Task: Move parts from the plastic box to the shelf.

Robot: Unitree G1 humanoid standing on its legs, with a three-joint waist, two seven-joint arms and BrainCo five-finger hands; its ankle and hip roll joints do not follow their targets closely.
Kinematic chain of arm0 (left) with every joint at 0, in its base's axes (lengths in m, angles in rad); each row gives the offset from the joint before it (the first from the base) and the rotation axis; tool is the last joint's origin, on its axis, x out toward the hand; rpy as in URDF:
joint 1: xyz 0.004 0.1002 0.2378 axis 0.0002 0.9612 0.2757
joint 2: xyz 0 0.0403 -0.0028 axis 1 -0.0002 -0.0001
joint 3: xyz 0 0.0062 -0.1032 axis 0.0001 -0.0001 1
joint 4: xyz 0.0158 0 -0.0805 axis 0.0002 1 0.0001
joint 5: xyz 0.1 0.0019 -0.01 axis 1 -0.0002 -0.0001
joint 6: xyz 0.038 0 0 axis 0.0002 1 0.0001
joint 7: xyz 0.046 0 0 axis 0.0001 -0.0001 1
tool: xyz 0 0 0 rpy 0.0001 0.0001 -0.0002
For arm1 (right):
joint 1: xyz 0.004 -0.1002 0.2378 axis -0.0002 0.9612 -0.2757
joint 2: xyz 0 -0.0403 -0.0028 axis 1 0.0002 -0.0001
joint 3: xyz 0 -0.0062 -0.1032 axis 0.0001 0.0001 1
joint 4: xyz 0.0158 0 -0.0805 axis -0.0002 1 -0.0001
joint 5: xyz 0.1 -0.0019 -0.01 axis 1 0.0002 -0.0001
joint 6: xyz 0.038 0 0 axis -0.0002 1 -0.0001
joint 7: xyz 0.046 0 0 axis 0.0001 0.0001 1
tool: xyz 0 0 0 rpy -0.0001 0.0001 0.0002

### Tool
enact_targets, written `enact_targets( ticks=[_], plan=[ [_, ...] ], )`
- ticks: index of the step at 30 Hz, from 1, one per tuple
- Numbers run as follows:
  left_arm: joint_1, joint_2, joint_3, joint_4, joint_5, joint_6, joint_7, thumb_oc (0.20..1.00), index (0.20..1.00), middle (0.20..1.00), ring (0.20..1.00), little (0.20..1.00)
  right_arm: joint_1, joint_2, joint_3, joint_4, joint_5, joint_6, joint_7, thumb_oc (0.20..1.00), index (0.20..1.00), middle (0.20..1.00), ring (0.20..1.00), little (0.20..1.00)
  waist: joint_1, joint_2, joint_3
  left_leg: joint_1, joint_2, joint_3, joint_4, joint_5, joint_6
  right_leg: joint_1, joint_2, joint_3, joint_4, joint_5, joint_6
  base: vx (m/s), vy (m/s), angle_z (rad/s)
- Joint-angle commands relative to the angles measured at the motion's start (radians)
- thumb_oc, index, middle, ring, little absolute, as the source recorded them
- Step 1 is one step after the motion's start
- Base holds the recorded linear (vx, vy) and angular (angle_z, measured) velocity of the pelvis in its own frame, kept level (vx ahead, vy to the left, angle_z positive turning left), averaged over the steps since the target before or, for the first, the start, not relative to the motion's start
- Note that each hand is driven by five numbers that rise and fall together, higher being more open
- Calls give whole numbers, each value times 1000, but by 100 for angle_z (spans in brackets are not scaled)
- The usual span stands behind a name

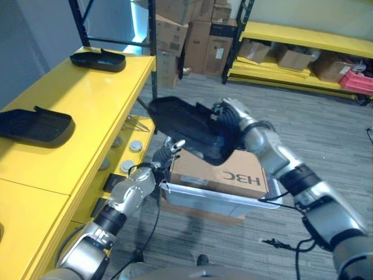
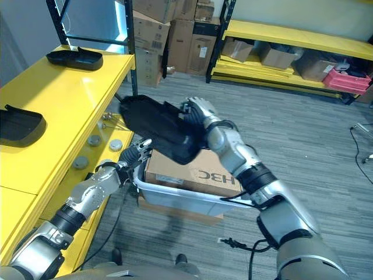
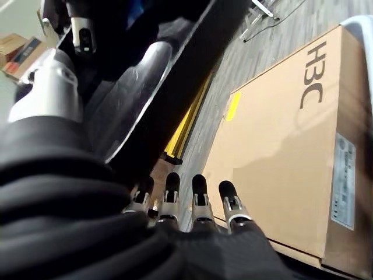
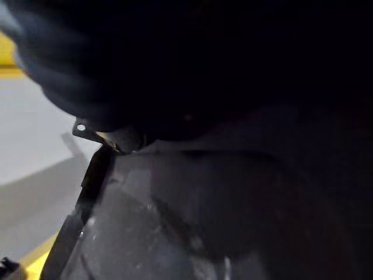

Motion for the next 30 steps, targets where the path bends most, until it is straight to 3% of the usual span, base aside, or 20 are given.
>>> enact_targets(
  ticks=[1,6,9,10,11,15,19,24,27,28,29,30],
  plan=[
    [-158,-51,-38,58,-10,-81,5,1000,1000,1000,1000,1000,-116,-28,-17,-49,70,-73,-96,200,200,200,200,200,32,22,-25,92,33,24,-2,-76,-20,48,-28,-11,3,-30,52,-31,5,1],
    [-147,-52,-27,48,-13,-119,14,1000,1000,1000,1000,1000,-43,26,-52,-141,151,-109,-67,200,200,200,200,200,35,23,-17,96,29,17,-2,-82,-16,51,-29,-10,3,-33,51,0,0,0],
    [-153,-52,-6,39,41,-207,13,1000,1000,1000,1000,1000,-5,65,-48,-166,221,-138,-40,200,200,200,200,200,41,23,-13,98,26,12,-2,-85,-12,56,-31,-13,3,-36,50,0,0,0],
    [-151,-52,0,26,51,-251,8,451,451,451,451,451,22,88,-48,-184,240,-161,-33,200,200,200,200,200,45,23,-12,98,23,7,-2,-87,-12,58,-32,-16,3,-36,50,0,0,0],
    [-149,-51,2,21,61,-262,5,200,200,200,200,200,32,96,-47,-192,254,-169,-32,200,200,200,200,200,47,23,-13,98,23,6,-2,-88,-11,59,-32,-16,3,-37,50,0,0,0],
    [-137,-54,0,-8,38,-320,-3,200,200,200,200,200,79,137,-43,-240,318,-203,1,200,200,200,200,200,53,20,-12,97,19,-1,-2,-92,-10,61,-34,-21,3,-36,50,0,0,0],
    [-121,-71,9,-39,140,-412,111,200,200,200,200,200,150,215,-19,-294,300,-238,-41,200,200,200,200,200,64,17,-8,91,13,-7,-2,-94,-5,60,-39,-28,3,-34,50,2,-5,1],
    [-114,-77,-6,-57,189,-438,95,200,200,200,200,200,185,272,4,-334,360,-238,-34,200,200,200,200,200,70,16,-3,85,5,-11,-2,-99,-1,56,-44,-30,3,-32,53,0,8,3],
    [-107,-65,-10,-74,273,-482,149,200,200,200,200,200,214,303,29,-344,385,-272,-36,200,200,200,200,200,70,18,-5,85,1,-7,-2,-101,2,54,-48,-25,3,-30,55,23,58,3],
    [-100,-54,-6,-80,298,-518,166,200,200,200,200,200,236,316,32,-355,391,-305,-84,200,200,200,200,200,69,19,-7,85,-3,-7,-2,-102,4,52,-50,-20,3,-27,56,26,63,1],
    [-97,-50,-4,-84,310,-531,173,200,200,200,200,200,245,317,30,-358,393,-316,-101,354,354,354,354,354,69,20,-7,85,-5,-7,-2,-102,6,52,-50,-18,3,-26,56,28,76,1],
    [-92,-43,-2,-89,341,-553,188,200,200,200,200,200,260,320,25,-363,397,-330,-133,686,686,686,686,686,67,21,-7,85,-8,-8,-2,-104,8,50,-50,-13,3,-25,57,13,46,-1]
  ],
)
